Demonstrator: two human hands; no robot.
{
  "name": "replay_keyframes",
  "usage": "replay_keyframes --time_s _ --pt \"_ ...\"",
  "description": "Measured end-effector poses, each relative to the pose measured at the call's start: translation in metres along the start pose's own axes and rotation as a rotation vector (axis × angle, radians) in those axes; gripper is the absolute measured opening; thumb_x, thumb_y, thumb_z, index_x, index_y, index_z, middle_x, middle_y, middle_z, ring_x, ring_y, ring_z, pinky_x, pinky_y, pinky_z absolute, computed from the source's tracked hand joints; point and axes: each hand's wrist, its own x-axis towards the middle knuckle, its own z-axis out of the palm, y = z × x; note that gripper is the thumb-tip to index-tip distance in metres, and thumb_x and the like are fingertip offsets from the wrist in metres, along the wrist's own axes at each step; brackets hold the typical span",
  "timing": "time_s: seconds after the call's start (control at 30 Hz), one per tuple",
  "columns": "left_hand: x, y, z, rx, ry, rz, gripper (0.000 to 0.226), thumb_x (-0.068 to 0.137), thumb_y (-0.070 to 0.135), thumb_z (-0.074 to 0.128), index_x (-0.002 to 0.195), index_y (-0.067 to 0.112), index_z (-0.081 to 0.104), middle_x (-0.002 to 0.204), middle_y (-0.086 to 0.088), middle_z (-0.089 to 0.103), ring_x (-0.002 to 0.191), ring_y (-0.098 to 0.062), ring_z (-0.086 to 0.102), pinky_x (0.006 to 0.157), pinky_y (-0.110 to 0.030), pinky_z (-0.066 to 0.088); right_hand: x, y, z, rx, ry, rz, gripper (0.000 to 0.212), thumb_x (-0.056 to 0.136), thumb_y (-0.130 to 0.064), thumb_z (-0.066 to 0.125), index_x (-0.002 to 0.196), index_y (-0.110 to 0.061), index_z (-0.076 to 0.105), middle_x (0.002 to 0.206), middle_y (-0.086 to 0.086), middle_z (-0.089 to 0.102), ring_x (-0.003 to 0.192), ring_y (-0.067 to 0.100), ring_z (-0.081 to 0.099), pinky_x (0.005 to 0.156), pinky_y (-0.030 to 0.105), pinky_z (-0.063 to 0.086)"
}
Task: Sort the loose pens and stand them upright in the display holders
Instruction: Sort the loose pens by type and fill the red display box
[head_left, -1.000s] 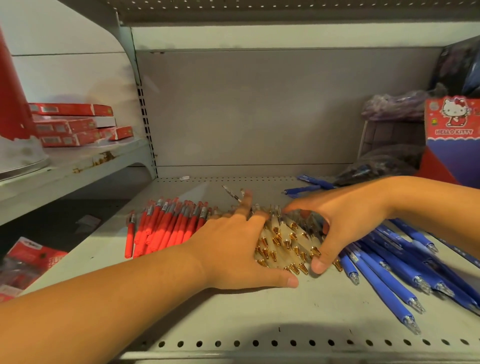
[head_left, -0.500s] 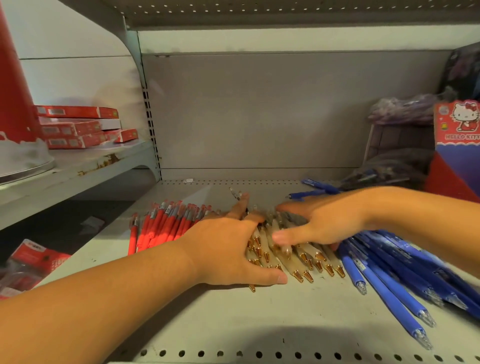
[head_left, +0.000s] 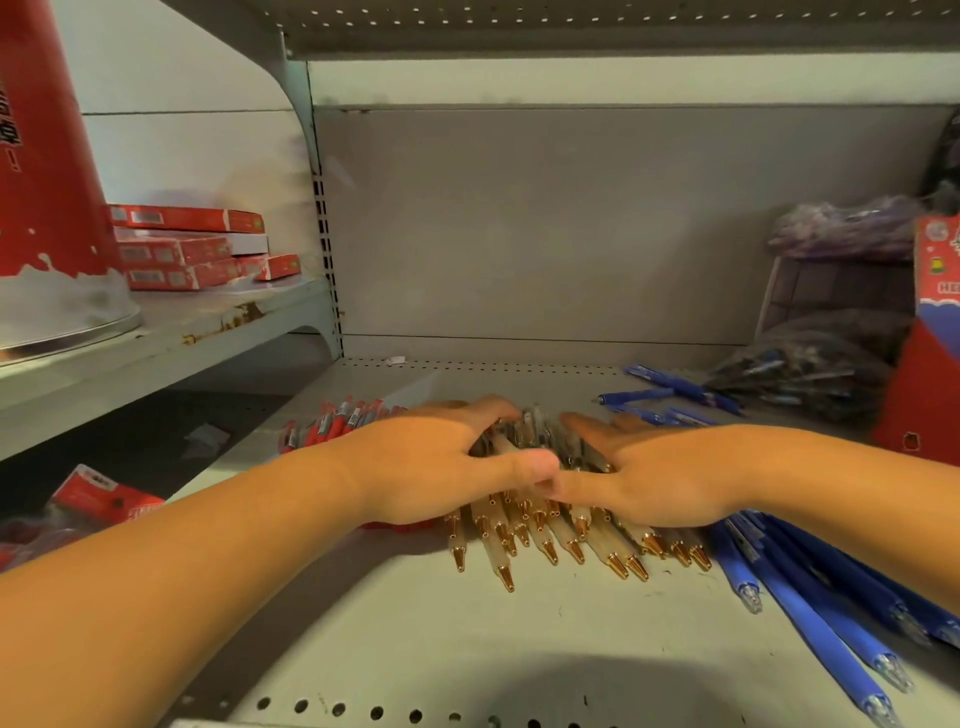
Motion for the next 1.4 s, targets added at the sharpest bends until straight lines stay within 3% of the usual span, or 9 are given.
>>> replay_keyframes --time_s 0.1,0.17,0.3,0.43,0.53,0.67,0.83,1.17,1.4 --pt "0.001 0.0 -0.004 0.019 0.008 -0.025 0.087 0.065 0.093 0.022 0.14 0.05 0.028 0.129 0.016 0.054 0.103 -0.004 0.055 0.083 -0.027 0.047 0.004 0.007 -0.006 -0.017 0.086 -0.046 0.096 0.066 -0.095 0.014 0.14 -0.037 0.034 0.119 -0.006 0.061 0.091 0.0 0.064 0.079 0.025 0.052" --pt "0.0 0.001 -0.003 0.004 -0.021 0.014 0.083 0.068 0.091 0.029 0.139 0.049 0.031 0.132 0.018 0.052 0.108 -0.003 0.054 0.09 -0.028 0.048 0.009 0.014 -0.015 0.027 0.13 0.014 0.088 0.063 -0.097 0.018 0.122 -0.036 0.044 0.096 -0.012 0.059 0.06 -0.002 0.067 0.057 0.018 0.052" --pt "-0.001 0.003 0.001 -0.013 -0.03 0.099 0.08 0.069 0.09 0.037 0.137 0.05 0.034 0.127 0.024 0.049 0.107 0.003 0.052 0.088 -0.02 0.044 0.026 0.032 -0.029 0.207 0.095 0.102 0.086 0.067 -0.088 0.031 0.132 -0.033 0.044 0.105 -0.001 0.058 0.063 0.013 0.074 0.056 0.025 0.059" --pt "0.003 0.002 0.002 0.017 -0.008 0.066 0.087 0.065 0.095 0.03 0.14 0.052 0.027 0.128 0.026 0.047 0.108 0.001 0.051 0.09 -0.022 0.045 0.055 0.045 -0.042 0.196 0.22 0.127 0.037 0.099 -0.057 0.036 0.113 -0.026 0.05 0.079 0.005 0.058 0.043 0.01 0.058 0.041 0.022 0.048" --pt "0.005 -0.001 0.001 0.005 0.008 0.048 0.086 0.065 0.096 0.028 0.138 0.052 0.031 0.128 0.023 0.053 0.108 0.001 0.054 0.095 -0.029 0.05 0.079 0.039 -0.052 0.227 0.316 0.033 0.026 0.105 -0.04 0.038 0.123 -0.029 0.053 0.087 0.004 0.068 0.047 0.01 0.053 0.04 0.02 0.044" --pt "0.006 -0.004 0.002 0.014 0.042 0.026 0.089 0.063 0.097 0.026 0.137 0.049 0.039 0.14 0.023 0.048 0.118 0.003 0.047 0.096 -0.021 0.041 0.108 0.017 -0.053 0.282 0.224 -0.005 0.038 0.104 -0.045 0.038 0.139 -0.032 0.046 0.092 0.005 0.068 0.06 0.013 0.058 0.049 0.024 0.05" --pt "0.004 -0.003 0.002 0.044 0.063 0.051 0.084 0.071 0.088 0.035 0.139 0.041 0.046 0.138 0.021 0.05 0.115 0.005 0.046 0.091 -0.013 0.036 0.128 -0.001 -0.053 0.254 0.152 0.022 0.04 0.1 -0.047 0.047 0.126 -0.018 0.055 0.105 0.01 0.065 0.074 0.02 0.064 0.064 0.034 0.058" --pt "0.002 0.004 0.003 0.088 0.11 0.175 0.083 0.07 0.086 0.053 0.139 0.041 0.041 0.136 0.024 0.044 0.118 0.003 0.045 0.102 -0.025 0.044 0.128 -0.017 -0.055 0.383 0.278 0.007 0.019 0.087 -0.016 0.068 0.099 -0.002 0.072 0.076 0.009 0.065 0.057 0.015 0.053 0.048 0.024 0.044" --pt "0.002 0.01 0.007 0.11 0.184 0.295 0.076 0.07 0.082 0.059 0.133 0.041 0.045 0.127 0.022 0.048 0.113 0.002 0.046 0.097 -0.026 0.046 0.098 -0.027 -0.049 0.303 0.426 -0.054 0.023 0.089 -0.021 0.068 0.106 -0.006 0.072 0.112 0.016 0.071 0.104 0.031 0.067 0.088 0.043 0.055"
